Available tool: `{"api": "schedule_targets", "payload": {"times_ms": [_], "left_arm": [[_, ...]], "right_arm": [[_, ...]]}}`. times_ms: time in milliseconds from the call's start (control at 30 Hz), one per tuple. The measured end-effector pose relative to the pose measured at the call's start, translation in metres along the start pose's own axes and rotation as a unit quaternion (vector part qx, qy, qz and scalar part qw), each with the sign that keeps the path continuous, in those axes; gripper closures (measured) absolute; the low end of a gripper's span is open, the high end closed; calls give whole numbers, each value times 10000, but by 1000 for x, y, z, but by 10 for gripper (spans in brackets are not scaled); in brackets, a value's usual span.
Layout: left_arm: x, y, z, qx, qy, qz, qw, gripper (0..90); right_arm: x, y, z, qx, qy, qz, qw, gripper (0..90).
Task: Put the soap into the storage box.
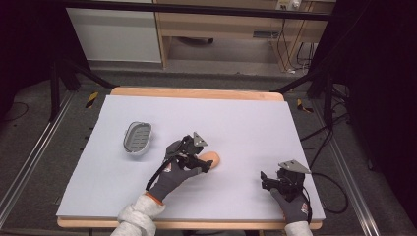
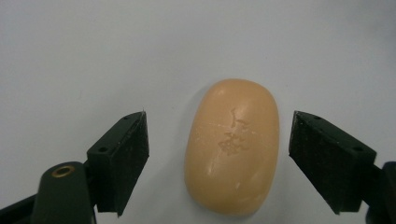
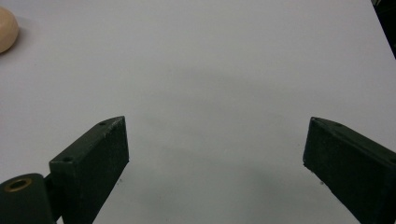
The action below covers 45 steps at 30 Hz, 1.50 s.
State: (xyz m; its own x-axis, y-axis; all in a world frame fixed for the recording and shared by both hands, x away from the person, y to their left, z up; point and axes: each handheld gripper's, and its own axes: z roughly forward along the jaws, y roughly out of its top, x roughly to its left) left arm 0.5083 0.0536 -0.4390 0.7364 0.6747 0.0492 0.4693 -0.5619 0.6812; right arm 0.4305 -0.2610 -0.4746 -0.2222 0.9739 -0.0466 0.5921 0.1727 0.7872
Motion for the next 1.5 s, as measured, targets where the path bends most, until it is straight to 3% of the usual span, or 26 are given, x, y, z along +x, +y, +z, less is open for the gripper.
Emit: {"api": "schedule_targets", "payload": {"times_ms": [867,1267,1500], "left_arm": [[-6,0,26,525,-29,227,9984,172],[-9,-1,35,686,-5,353,9970,218],[-7,-1,37,662,-103,256,9974,235]], "right_arm": [[0,0,1,56,33,-22,10000,70],[1,0,2,74,43,-30,10000,70],[1,0,2,99,34,-37,9999,70]]}}
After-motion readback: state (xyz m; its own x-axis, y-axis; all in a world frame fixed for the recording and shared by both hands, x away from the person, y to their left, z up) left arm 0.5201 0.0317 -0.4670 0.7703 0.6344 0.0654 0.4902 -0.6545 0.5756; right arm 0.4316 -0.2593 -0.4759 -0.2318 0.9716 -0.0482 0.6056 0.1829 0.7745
